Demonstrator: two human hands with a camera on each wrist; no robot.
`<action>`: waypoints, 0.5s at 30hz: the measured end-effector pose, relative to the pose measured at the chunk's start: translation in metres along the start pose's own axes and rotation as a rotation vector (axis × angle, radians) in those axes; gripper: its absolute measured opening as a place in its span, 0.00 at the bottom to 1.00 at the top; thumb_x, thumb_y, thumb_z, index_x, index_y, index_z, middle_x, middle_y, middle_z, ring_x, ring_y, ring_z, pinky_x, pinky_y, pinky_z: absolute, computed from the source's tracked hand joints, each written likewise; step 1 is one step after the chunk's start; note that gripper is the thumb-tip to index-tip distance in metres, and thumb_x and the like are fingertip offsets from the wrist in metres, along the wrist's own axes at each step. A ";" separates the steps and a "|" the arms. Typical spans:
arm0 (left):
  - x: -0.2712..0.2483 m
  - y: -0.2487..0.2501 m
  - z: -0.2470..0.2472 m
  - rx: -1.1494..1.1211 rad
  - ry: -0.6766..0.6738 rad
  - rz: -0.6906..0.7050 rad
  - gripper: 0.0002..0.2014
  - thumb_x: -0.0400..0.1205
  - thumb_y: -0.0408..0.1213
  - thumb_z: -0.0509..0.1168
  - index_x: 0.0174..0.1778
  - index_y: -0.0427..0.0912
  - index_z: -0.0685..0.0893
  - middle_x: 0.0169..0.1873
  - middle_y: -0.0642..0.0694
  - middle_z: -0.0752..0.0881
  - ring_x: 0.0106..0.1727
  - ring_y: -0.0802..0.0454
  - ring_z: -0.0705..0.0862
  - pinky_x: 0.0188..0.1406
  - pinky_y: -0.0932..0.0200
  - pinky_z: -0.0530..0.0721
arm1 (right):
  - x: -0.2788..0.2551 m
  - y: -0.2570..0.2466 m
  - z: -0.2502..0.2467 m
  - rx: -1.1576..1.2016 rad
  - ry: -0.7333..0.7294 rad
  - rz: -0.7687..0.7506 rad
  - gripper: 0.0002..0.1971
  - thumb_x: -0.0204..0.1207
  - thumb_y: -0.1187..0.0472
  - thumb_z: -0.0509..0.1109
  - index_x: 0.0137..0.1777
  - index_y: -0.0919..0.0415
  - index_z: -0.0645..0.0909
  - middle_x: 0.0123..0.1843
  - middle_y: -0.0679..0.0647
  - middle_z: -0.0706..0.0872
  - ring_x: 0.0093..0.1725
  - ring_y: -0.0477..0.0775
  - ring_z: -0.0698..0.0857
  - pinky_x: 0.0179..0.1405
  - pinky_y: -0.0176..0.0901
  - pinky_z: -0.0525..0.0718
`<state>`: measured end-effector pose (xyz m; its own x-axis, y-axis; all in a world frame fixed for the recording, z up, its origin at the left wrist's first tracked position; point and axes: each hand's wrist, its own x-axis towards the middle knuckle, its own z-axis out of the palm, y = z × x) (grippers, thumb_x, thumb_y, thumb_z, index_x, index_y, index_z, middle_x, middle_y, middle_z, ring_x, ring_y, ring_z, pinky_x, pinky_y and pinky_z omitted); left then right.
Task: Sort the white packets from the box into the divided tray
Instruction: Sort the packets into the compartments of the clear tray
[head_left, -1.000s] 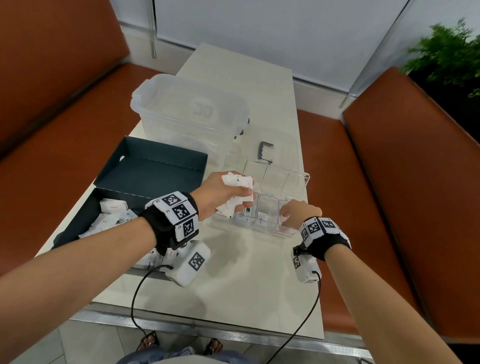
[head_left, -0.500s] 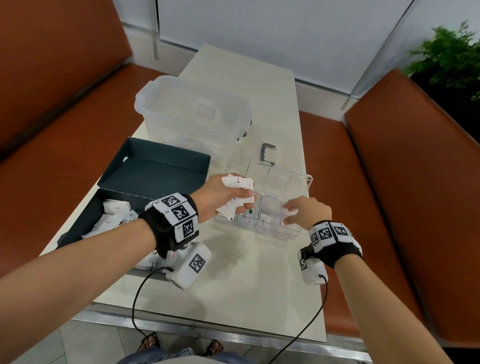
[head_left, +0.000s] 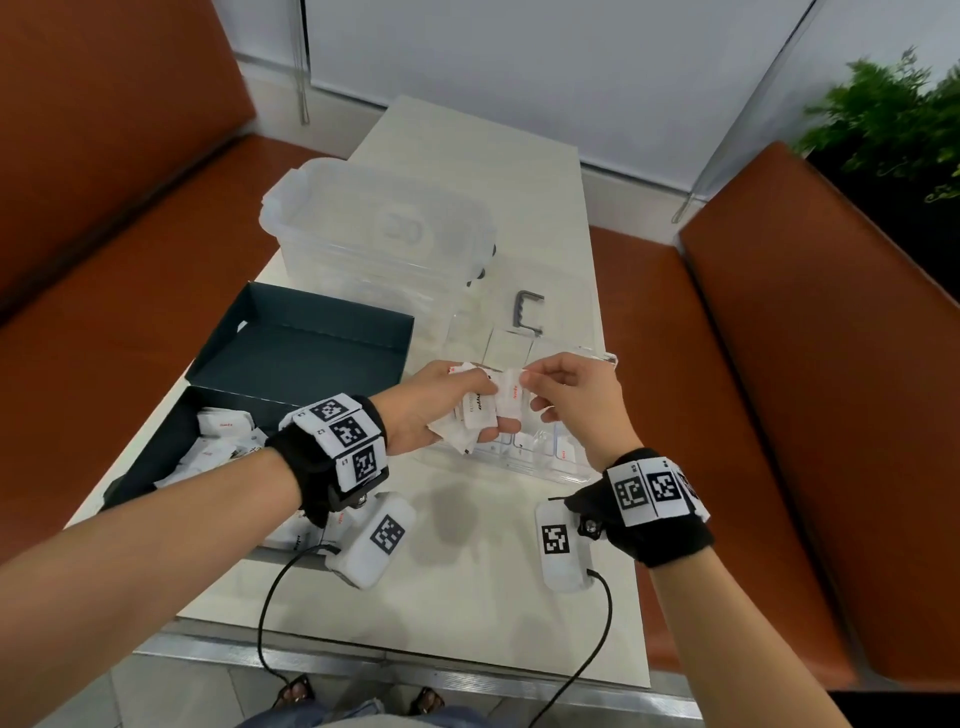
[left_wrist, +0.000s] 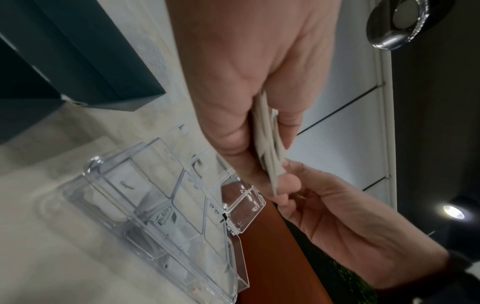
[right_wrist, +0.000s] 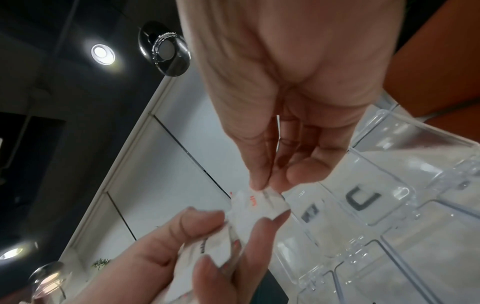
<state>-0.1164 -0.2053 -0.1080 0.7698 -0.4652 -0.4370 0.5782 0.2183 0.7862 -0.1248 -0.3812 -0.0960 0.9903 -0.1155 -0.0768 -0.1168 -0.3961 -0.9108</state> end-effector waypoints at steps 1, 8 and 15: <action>-0.001 0.000 -0.001 -0.014 -0.002 -0.010 0.12 0.84 0.27 0.60 0.64 0.32 0.79 0.54 0.28 0.88 0.51 0.33 0.90 0.31 0.55 0.87 | 0.000 0.000 -0.002 0.022 -0.004 0.021 0.00 0.75 0.66 0.75 0.44 0.62 0.86 0.36 0.56 0.88 0.28 0.47 0.85 0.30 0.39 0.83; -0.006 0.003 -0.007 -0.063 -0.058 -0.033 0.18 0.83 0.21 0.52 0.64 0.32 0.81 0.61 0.29 0.85 0.56 0.34 0.88 0.38 0.50 0.91 | 0.000 0.001 -0.012 0.126 0.017 0.057 0.05 0.77 0.69 0.72 0.51 0.68 0.86 0.36 0.59 0.87 0.30 0.49 0.83 0.33 0.39 0.85; -0.007 0.004 -0.011 -0.021 -0.043 -0.013 0.20 0.81 0.20 0.51 0.65 0.34 0.80 0.58 0.31 0.87 0.53 0.36 0.89 0.42 0.51 0.88 | 0.013 0.011 -0.030 0.156 0.052 0.067 0.04 0.76 0.69 0.72 0.48 0.62 0.87 0.34 0.57 0.88 0.30 0.49 0.85 0.31 0.37 0.85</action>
<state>-0.1163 -0.1916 -0.1071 0.7504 -0.5045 -0.4271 0.5936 0.2300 0.7712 -0.1159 -0.4138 -0.0947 0.9750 -0.1852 -0.1227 -0.1660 -0.2404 -0.9564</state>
